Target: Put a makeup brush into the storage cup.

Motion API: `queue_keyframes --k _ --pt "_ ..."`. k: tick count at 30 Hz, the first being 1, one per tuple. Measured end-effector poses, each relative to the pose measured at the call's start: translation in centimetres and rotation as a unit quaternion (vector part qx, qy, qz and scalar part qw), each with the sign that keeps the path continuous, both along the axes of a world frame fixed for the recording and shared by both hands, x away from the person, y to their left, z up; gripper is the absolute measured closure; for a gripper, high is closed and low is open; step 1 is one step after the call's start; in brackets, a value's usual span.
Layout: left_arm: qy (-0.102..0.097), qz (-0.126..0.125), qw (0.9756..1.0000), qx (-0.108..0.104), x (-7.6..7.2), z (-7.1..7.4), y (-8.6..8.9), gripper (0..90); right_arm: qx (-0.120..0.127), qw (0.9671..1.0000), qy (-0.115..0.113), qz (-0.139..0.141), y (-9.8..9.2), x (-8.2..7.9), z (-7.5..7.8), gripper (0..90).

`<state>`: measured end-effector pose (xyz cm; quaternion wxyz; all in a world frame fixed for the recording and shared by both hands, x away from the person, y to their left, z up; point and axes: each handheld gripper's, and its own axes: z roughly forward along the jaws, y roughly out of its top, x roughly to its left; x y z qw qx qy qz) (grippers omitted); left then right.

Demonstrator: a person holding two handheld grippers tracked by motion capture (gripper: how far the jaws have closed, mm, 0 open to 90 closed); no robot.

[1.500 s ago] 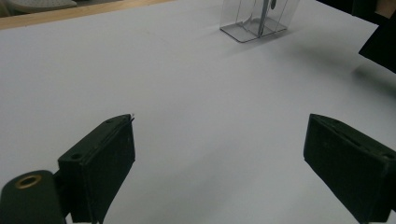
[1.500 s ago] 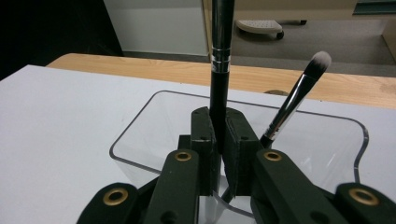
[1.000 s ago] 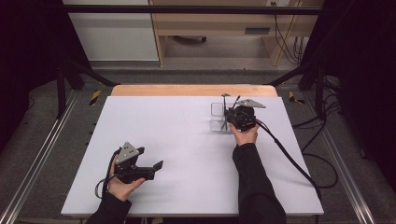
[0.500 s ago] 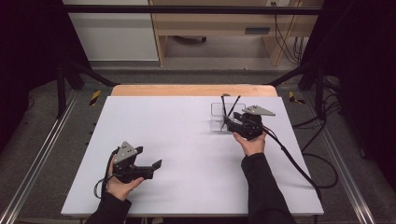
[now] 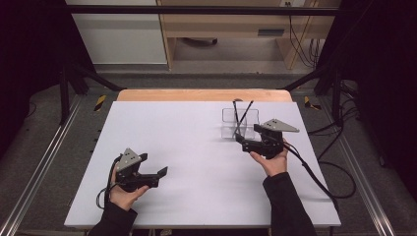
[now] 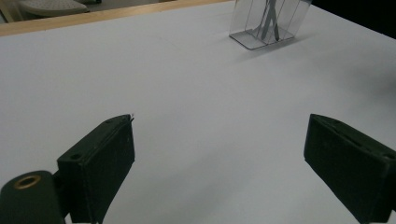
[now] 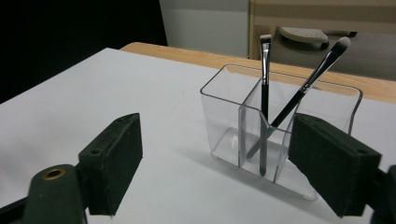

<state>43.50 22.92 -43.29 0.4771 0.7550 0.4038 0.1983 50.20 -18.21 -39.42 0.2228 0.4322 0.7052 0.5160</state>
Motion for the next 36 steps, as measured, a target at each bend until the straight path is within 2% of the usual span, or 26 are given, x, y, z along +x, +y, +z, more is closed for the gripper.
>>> queue_keyframes --k 7,18,20,22,29,36 --pt "0.001 0.004 1.0000 0.000 0.1 0.0 0.4 7.8 0.008 0.9999 -0.005 0.014 -0.6 -1.8 0.1 12.9" --pt "0.002 0.008 1.0000 -0.001 0.1 0.0 0.8 7.0 -0.002 0.9995 -0.004 0.032 -1.5 -4.1 -0.8 9.8" --pt "0.002 0.009 1.0000 -0.001 0.1 -0.1 0.9 7.0 -0.014 0.9994 -0.004 0.031 -1.7 -4.5 -0.9 8.6" --pt "0.002 0.010 0.9999 -0.001 0.1 -0.1 1.0 6.9 -0.014 0.9993 -0.003 0.035 -1.8 -4.9 -1.2 8.1" --pt "0.005 0.012 0.9999 0.001 0.0 -0.2 1.2 6.8 -0.014 0.9995 0.006 0.029 -2.6 -5.6 -2.2 7.2" --pt "0.005 0.012 0.9999 0.003 0.1 -0.5 1.3 6.7 -0.011 0.9997 0.009 0.019 -3.4 -6.2 -2.6 6.7"
